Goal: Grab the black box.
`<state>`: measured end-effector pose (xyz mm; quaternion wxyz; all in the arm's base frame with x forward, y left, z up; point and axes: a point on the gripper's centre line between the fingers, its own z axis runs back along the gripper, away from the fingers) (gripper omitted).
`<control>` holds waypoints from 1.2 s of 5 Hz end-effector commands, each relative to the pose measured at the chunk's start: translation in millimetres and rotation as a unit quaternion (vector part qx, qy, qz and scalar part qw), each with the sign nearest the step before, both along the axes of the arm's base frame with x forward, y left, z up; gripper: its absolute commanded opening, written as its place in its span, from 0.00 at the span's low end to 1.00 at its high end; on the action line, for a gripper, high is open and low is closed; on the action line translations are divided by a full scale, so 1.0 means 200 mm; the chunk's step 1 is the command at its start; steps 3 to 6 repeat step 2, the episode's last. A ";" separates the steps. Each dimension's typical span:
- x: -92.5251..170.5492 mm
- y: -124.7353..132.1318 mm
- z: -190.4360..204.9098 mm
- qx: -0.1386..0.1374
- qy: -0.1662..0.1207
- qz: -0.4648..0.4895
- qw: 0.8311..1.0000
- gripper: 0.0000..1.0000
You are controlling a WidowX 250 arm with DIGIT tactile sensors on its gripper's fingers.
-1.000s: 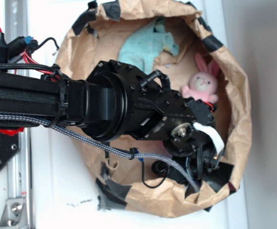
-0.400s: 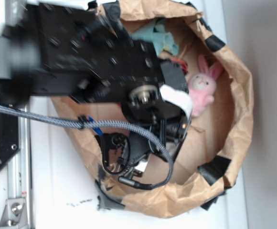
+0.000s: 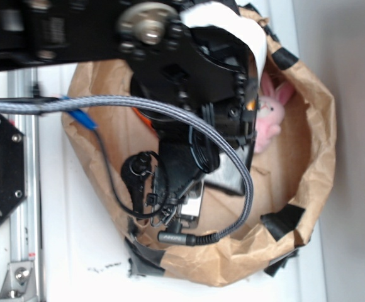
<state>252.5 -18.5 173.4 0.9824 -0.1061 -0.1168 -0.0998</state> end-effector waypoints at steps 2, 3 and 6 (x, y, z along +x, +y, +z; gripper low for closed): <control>0.07 0.03 0.10 0.110 0.010 0.081 0.991 0.00; 0.07 0.03 0.10 0.110 0.010 0.081 0.991 0.00; 0.07 0.03 0.10 0.110 0.010 0.081 0.991 0.00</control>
